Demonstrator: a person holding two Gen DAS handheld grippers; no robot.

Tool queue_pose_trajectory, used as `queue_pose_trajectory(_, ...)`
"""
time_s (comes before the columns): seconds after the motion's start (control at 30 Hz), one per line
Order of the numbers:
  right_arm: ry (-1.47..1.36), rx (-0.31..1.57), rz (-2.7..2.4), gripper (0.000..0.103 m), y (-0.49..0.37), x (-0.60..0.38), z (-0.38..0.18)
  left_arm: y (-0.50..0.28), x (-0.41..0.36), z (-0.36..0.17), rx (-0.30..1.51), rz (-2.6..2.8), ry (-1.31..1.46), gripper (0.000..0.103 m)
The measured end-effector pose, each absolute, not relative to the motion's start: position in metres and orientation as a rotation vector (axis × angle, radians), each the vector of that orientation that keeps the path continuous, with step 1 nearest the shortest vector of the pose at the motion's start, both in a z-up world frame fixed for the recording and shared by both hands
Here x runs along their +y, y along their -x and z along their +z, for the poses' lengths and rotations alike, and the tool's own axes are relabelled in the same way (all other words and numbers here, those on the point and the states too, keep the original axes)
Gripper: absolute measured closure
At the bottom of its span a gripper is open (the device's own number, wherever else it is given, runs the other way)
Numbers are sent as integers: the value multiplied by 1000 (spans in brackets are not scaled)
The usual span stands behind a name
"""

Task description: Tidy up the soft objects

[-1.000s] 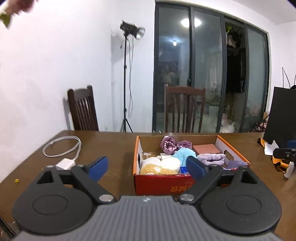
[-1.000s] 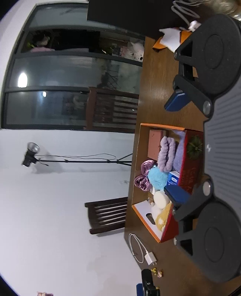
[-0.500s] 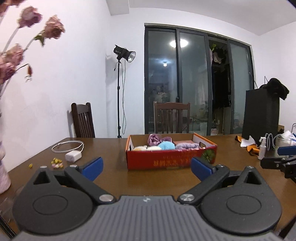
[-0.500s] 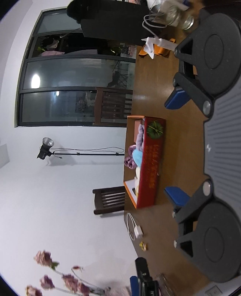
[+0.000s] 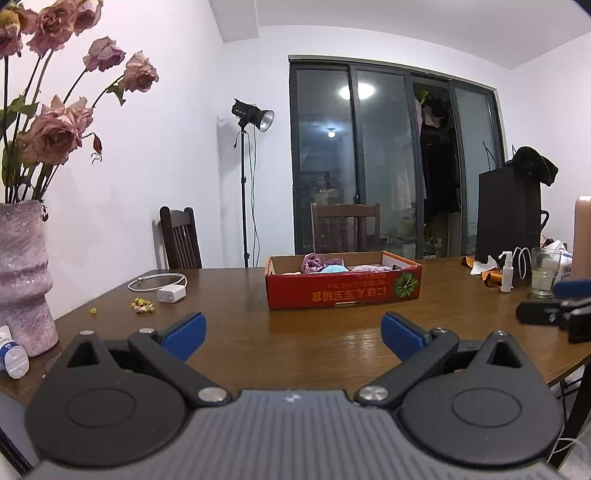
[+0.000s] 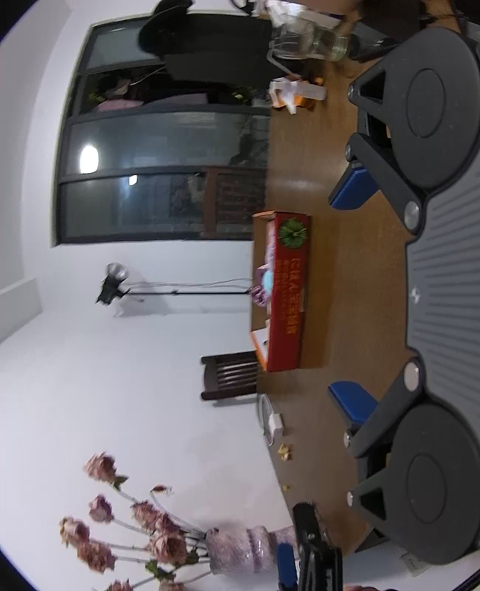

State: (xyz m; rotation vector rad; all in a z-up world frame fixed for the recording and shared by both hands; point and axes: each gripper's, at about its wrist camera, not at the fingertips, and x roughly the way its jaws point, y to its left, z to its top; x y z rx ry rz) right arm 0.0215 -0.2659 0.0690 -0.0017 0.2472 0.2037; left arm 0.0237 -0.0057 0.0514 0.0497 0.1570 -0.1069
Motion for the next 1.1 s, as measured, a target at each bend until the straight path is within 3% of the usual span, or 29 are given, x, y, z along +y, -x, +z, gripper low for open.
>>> queue_pose_trajectory(1.1,-8,254,216,3,-26,-262,68,-26,-4,48,156,-105,-38,0)
